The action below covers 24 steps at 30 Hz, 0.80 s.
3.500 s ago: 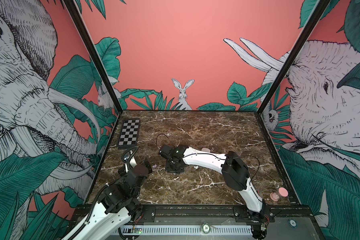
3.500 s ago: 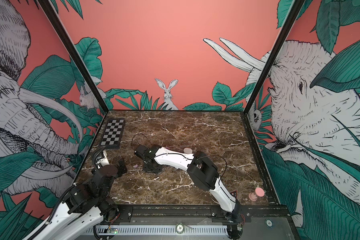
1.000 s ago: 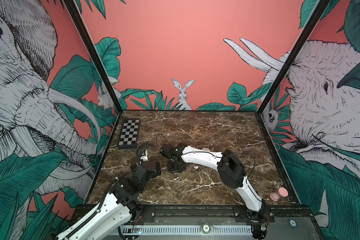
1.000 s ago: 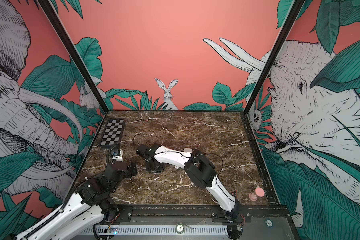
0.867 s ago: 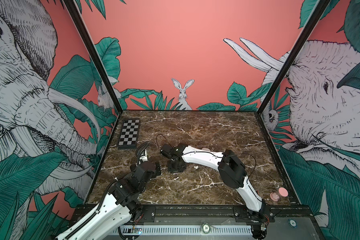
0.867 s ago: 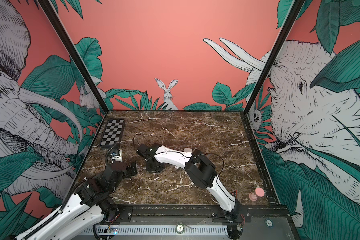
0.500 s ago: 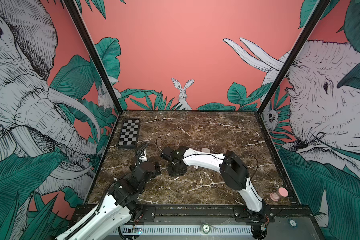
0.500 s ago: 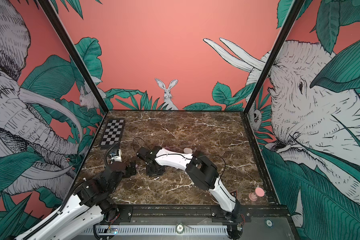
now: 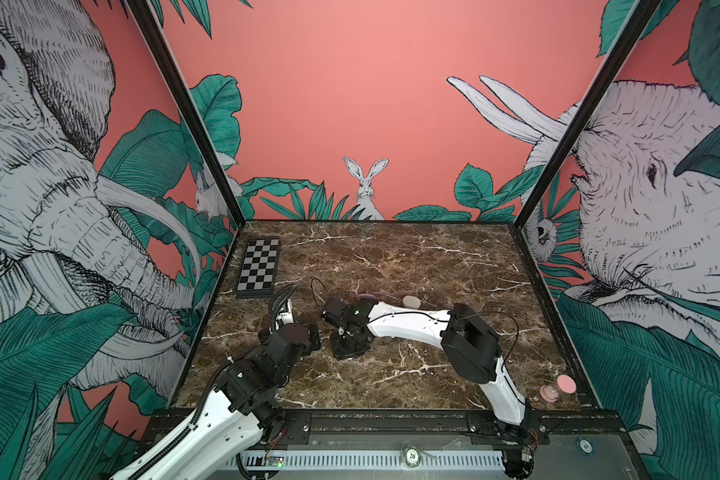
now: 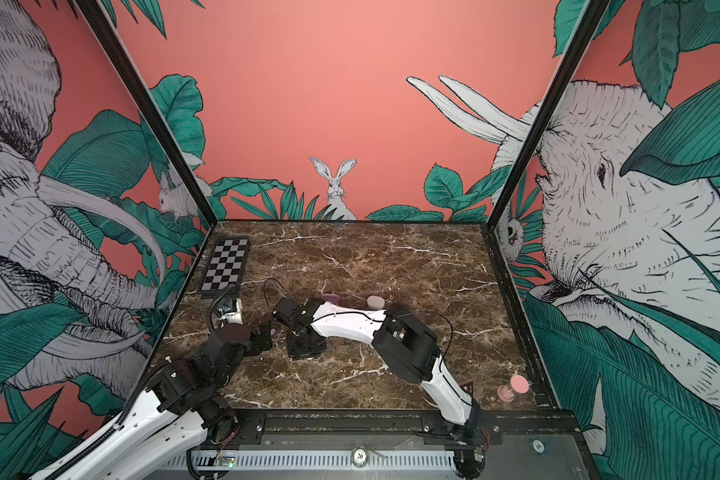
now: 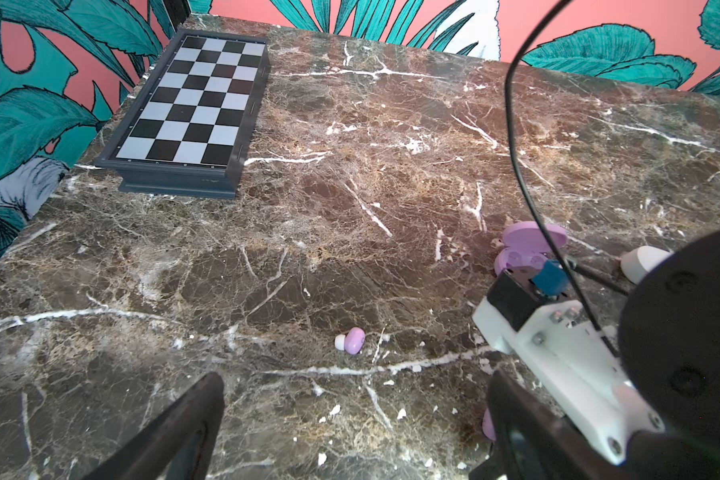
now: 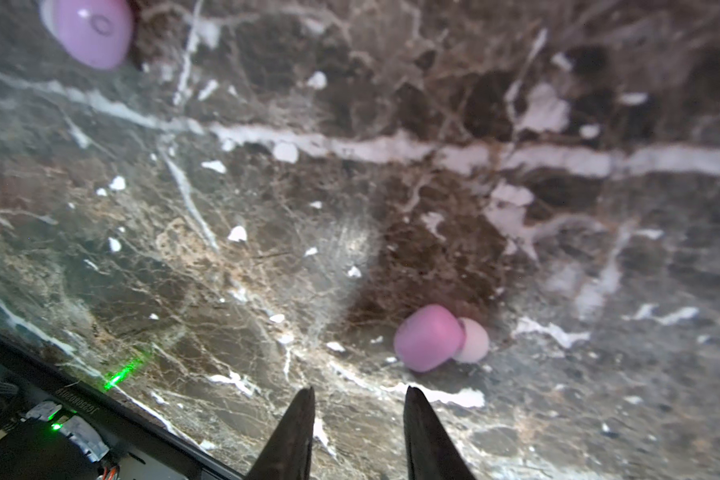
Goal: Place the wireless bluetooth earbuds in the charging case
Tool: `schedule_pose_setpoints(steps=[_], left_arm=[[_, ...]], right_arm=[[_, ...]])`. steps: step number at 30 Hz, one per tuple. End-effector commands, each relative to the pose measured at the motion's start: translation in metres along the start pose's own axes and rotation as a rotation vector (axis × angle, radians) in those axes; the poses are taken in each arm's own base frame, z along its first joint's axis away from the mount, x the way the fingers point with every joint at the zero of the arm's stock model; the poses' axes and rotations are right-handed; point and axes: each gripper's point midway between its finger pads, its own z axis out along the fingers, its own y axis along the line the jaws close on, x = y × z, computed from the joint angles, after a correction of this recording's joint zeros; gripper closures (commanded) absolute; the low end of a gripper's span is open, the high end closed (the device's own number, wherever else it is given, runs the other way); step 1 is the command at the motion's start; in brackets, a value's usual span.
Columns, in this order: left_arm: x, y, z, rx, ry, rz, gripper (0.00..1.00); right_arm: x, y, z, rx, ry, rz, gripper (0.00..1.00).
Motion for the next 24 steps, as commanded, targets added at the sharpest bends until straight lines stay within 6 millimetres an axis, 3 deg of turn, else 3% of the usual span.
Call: schedule_pose_setpoints(steps=[1, 24], left_arm=[[0.000, 0.005, 0.002, -0.025, -0.009, -0.007, 0.01], [0.000, 0.004, 0.003, -0.025, -0.002, -0.005, 0.01]], right_arm=[[-0.004, 0.002, -0.005, 0.013, -0.023, -0.009, 0.64], [-0.002, -0.010, 0.002, 0.059, -0.030, 0.020, 0.63]])
